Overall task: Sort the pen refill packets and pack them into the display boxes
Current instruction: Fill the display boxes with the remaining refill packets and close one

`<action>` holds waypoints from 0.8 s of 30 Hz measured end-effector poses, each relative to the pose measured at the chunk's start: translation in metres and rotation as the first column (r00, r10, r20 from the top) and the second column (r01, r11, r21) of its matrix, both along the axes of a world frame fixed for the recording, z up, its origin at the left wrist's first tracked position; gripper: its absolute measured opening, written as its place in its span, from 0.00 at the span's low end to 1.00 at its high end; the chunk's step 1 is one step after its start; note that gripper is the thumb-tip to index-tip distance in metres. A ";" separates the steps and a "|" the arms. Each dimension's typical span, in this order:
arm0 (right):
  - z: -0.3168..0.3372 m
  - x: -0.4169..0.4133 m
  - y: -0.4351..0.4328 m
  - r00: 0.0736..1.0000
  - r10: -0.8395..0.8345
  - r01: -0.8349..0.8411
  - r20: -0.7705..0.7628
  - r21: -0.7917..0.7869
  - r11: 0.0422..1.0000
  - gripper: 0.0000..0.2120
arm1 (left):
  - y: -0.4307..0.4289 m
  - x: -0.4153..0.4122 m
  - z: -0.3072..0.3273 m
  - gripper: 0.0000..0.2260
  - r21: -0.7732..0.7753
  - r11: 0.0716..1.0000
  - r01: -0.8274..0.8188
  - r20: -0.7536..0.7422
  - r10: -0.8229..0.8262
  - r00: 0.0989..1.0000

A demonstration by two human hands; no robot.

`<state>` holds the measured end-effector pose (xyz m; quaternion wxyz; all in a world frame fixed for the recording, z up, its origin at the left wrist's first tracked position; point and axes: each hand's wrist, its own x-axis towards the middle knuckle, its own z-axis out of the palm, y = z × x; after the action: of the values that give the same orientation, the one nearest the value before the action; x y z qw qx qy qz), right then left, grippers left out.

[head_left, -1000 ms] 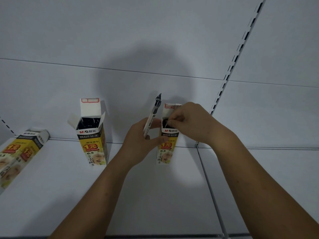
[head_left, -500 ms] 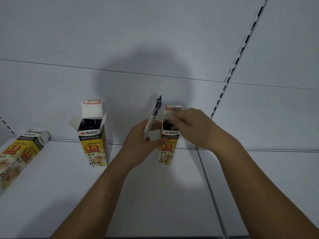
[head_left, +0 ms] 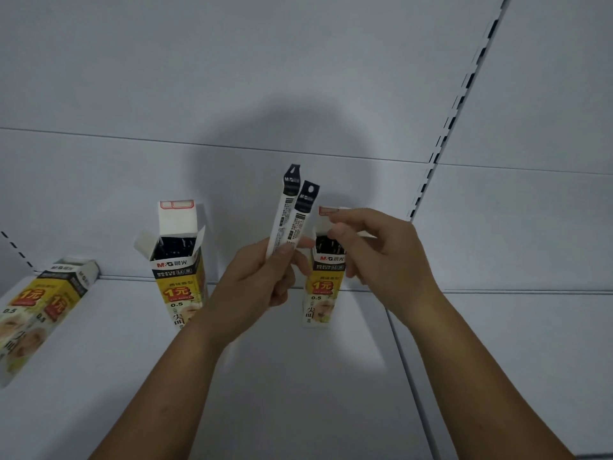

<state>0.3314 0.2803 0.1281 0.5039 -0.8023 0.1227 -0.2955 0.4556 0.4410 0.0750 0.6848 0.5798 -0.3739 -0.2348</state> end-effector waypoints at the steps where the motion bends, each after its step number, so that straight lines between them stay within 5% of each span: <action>1: 0.000 0.001 0.003 0.999 0.038 -0.038 -0.010 0.046 0.998 0.10 | 0.000 -0.002 0.004 0.15 0.013 1.000 0.013 0.029 -0.013 0.999; 5: 0.001 0.004 0.006 0.985 0.172 -0.172 0.005 0.059 0.983 0.09 | -0.005 -0.008 0.014 0.22 0.076 0.996 0.054 0.167 -0.067 0.984; 13: -0.003 0.008 0.002 0.983 0.134 -0.150 0.121 0.130 0.980 0.13 | -0.021 -0.016 0.028 0.29 0.188 0.959 0.212 0.074 -0.229 0.971; 16: 0.003 0.008 -0.003 0.983 0.060 -0.086 0.172 0.146 0.985 0.12 | -0.022 -0.014 0.032 0.23 0.166 0.972 0.164 0.074 -0.178 0.981; 24: 0.036 0.003 -0.040 0.933 -0.188 0.190 0.306 0.023 0.982 0.10 | -0.018 0.010 0.018 0.16 0.036 0.968 -0.248 0.444 0.207 0.872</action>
<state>0.3348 0.2404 0.1644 0.4832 -0.7330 0.1185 -0.4639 0.4651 0.4234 0.0926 0.5788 0.6884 -0.4357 -0.0338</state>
